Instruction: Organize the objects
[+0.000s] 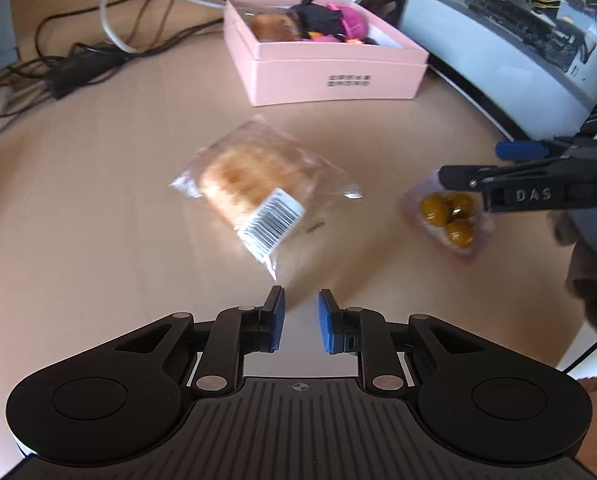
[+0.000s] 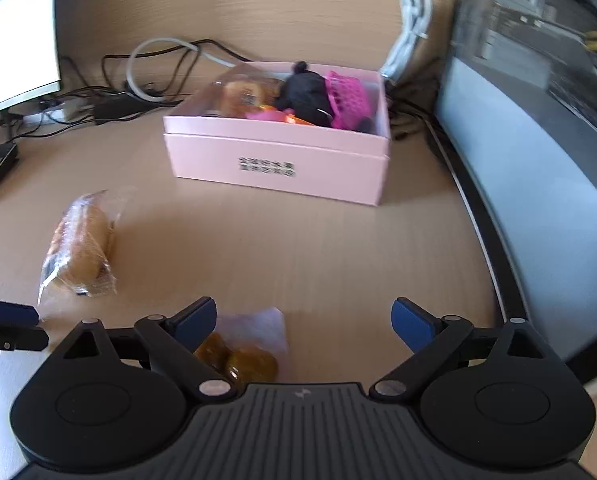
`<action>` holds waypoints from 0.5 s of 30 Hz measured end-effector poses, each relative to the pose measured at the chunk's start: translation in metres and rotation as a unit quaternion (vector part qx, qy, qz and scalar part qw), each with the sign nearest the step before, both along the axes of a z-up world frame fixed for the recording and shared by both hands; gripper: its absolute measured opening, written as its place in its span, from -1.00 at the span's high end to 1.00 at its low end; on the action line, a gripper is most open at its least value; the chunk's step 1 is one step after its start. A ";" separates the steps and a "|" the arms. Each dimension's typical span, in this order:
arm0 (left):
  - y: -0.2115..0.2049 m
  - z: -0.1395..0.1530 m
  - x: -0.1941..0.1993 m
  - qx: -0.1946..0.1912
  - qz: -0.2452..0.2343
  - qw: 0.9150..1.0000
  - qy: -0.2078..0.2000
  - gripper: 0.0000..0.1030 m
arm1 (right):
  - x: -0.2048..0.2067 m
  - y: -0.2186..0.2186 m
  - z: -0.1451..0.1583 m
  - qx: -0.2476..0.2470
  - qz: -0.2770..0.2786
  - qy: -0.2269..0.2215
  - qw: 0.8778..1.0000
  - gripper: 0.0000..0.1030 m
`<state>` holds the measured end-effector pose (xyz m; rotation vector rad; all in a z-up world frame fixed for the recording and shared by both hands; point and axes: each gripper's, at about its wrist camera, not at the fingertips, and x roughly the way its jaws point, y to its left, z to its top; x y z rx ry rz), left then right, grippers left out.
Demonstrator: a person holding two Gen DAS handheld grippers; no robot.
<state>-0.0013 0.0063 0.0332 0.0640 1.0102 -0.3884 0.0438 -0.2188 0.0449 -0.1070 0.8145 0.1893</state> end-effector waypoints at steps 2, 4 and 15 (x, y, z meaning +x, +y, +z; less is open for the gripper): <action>-0.009 0.001 0.000 0.014 -0.011 1.000 -0.003 0.59 | -0.002 -0.003 0.000 0.001 -0.006 0.000 1.000 -0.88; -0.019 0.002 0.000 0.038 -0.023 0.999 -0.005 0.58 | -0.006 -0.004 -0.001 -0.001 -0.009 -0.002 1.000 -0.88; -0.049 -0.004 -0.008 0.022 -0.071 0.997 0.019 -0.81 | -0.009 -0.012 -0.003 0.005 -0.027 0.001 1.000 -0.90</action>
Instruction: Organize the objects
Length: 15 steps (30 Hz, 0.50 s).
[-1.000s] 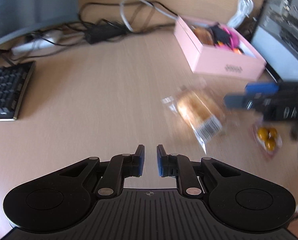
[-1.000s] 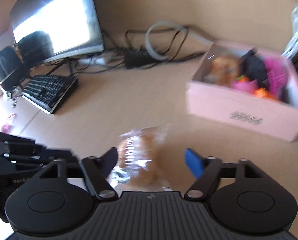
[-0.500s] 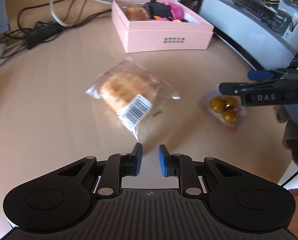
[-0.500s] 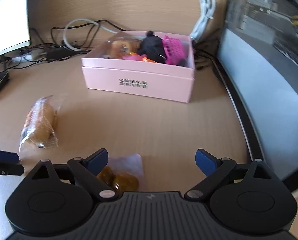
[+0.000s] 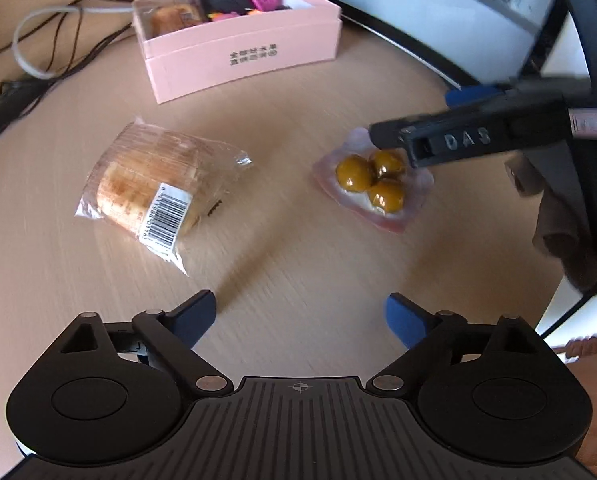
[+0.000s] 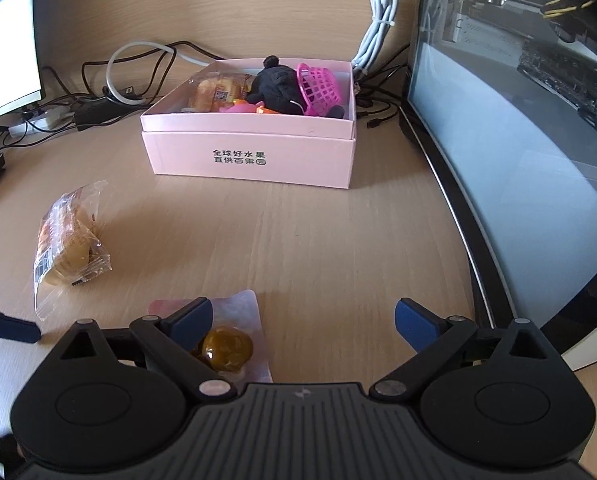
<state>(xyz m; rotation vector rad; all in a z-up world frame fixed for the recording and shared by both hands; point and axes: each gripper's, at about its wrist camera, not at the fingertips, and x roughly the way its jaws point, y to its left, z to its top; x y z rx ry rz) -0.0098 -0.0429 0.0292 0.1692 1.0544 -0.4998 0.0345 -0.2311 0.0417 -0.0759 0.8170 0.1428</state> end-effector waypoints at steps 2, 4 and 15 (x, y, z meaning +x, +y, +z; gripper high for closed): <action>0.017 0.010 0.006 -0.045 0.057 0.997 0.015 -0.70 | 0.000 -0.002 0.002 0.001 -0.002 -0.002 1.000 -0.90; 0.043 0.025 0.016 -0.106 0.161 0.981 0.024 -0.69 | 0.000 -0.004 0.004 0.004 -0.004 -0.005 1.000 -0.91; 0.064 0.015 0.091 -0.136 0.369 0.919 0.033 -0.67 | -0.001 -0.005 0.007 0.019 -0.003 -0.010 1.000 -0.93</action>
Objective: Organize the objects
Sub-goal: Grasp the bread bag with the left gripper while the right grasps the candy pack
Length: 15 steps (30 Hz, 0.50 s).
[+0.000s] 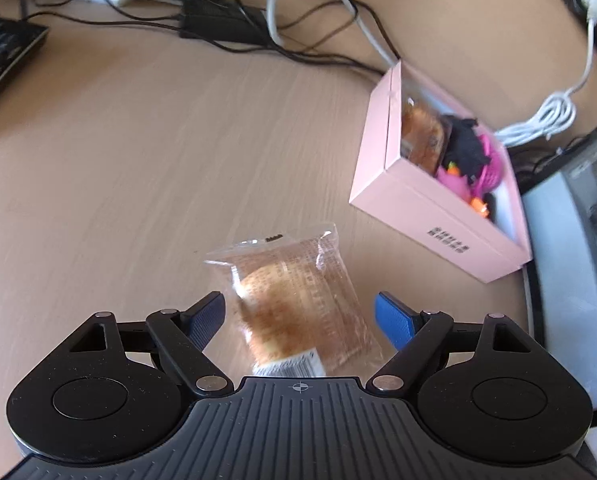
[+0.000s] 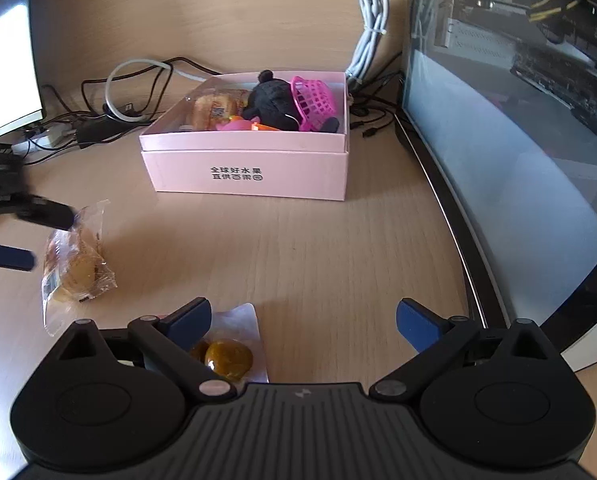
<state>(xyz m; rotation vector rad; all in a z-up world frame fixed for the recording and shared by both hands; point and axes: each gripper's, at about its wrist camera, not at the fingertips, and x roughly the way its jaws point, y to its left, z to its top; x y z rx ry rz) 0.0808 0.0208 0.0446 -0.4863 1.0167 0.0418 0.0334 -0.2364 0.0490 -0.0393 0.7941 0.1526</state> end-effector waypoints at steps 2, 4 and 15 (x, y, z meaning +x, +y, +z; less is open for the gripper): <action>-0.012 -0.004 0.004 0.031 -0.018 0.999 -0.004 -0.67 | -0.003 -0.001 0.001 0.000 0.004 -0.004 1.000 -0.94; -0.018 -0.007 0.001 0.051 -0.040 0.998 -0.012 -0.67 | -0.008 -0.002 0.001 0.002 0.009 -0.003 1.000 -0.96; -0.022 0.015 -0.044 0.128 -0.168 0.976 -0.049 -0.18 | -0.025 0.029 -0.016 -0.016 0.075 0.017 0.997 -1.00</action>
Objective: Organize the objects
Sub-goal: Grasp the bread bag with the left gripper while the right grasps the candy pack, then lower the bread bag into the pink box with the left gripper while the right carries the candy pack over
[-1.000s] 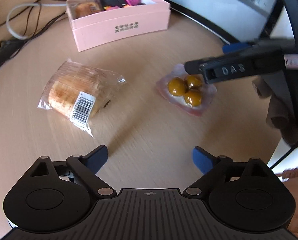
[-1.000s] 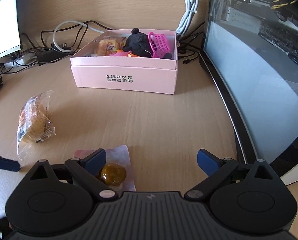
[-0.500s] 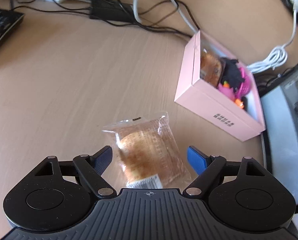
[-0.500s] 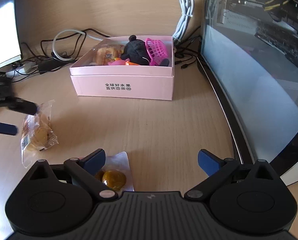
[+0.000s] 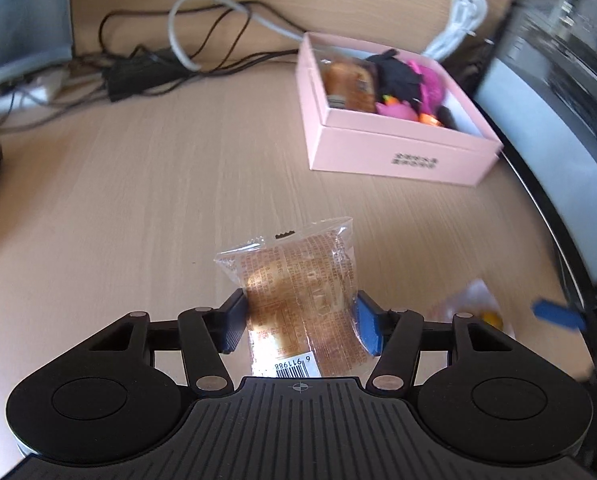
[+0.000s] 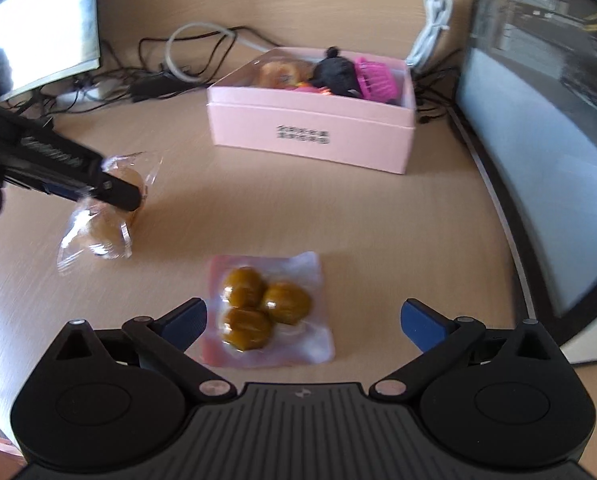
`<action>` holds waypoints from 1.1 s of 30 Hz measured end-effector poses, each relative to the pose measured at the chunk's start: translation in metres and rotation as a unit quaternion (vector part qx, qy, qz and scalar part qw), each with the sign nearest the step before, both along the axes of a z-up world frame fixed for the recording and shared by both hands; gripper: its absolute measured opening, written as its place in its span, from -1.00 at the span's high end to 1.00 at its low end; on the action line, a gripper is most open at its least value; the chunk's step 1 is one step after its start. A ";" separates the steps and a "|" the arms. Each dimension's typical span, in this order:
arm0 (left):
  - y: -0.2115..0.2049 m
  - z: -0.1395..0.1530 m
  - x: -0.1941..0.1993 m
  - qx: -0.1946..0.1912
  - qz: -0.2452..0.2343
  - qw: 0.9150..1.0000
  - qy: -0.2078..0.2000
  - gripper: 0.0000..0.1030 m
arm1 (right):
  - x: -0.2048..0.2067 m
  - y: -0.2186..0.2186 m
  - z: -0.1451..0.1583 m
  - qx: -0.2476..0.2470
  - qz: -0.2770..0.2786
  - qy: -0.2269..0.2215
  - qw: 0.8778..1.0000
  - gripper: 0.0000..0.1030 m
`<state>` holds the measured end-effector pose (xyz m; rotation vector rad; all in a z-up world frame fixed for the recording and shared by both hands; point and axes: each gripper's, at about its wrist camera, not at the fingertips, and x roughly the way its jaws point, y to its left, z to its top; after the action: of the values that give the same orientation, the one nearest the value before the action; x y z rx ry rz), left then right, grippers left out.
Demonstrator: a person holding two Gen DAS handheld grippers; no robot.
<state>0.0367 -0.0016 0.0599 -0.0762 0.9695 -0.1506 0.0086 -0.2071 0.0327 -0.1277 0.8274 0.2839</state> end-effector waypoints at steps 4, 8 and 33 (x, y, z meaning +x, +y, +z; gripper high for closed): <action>0.003 0.013 -0.020 0.015 -0.026 0.999 -0.021 -0.18 | 0.011 0.012 -0.010 0.000 0.003 0.020 1.000 -1.00; 0.013 0.018 -0.032 -0.004 -0.031 0.999 -0.021 -0.18 | 0.013 0.020 -0.012 0.001 0.008 0.026 1.000 -0.92; 0.006 0.090 0.066 -0.101 -0.105 0.980 -0.138 -0.17 | -0.041 0.006 0.108 0.015 -0.025 -0.076 0.997 -0.13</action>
<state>0.1025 0.0042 0.1494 -0.1364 0.6804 -0.4437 -0.0319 -0.2015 0.1407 -0.0993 0.6750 0.2372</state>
